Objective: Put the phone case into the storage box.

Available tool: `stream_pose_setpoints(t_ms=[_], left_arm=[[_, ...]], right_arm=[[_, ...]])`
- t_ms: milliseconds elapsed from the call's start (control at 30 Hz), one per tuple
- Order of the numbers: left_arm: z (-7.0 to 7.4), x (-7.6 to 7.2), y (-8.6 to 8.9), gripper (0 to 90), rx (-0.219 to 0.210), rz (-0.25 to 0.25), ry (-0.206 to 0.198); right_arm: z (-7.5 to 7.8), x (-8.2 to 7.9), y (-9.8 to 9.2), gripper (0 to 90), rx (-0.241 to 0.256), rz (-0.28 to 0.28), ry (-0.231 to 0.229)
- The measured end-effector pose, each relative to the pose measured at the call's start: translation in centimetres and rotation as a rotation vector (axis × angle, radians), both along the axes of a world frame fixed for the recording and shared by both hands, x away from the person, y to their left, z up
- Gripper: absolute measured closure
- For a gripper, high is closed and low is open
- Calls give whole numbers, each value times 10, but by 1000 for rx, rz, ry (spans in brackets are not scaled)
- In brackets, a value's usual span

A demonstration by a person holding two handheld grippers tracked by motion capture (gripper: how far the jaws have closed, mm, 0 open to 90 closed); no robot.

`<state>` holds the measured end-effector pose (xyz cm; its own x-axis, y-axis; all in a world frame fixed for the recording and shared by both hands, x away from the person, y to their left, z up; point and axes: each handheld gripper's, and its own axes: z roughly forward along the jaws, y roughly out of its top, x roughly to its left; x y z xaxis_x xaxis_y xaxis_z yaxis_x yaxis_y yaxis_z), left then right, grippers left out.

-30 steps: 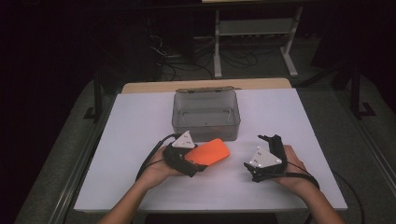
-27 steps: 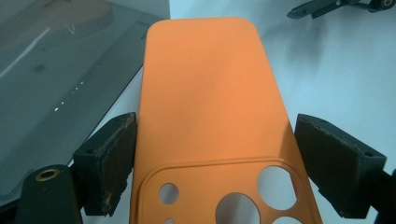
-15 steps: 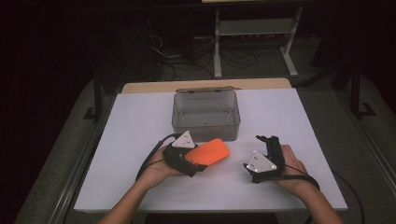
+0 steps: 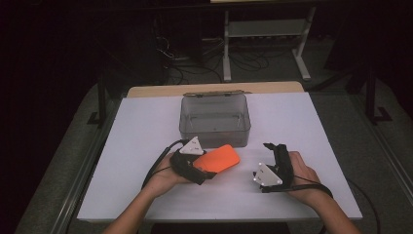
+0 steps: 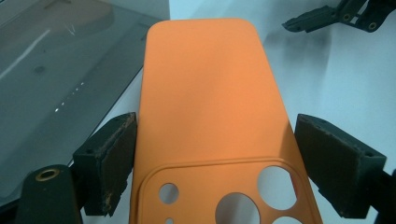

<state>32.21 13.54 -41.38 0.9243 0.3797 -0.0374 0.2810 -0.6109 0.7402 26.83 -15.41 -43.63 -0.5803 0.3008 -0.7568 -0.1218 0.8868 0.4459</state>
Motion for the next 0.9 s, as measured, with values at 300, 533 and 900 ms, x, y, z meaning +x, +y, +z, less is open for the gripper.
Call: stream_pose_setpoints(t_ms=[300,533,900], left_arm=[[0,1,1,154,-3,1,0],[0,1,0,155,-2,0,0],[1,1,0,155,-5,1,-3]], right_arm=[[0,2,5,0,-48,8,-42],[3,3,3,0,-50,0,-79],[0,1,4,0,-87,6,-139]])
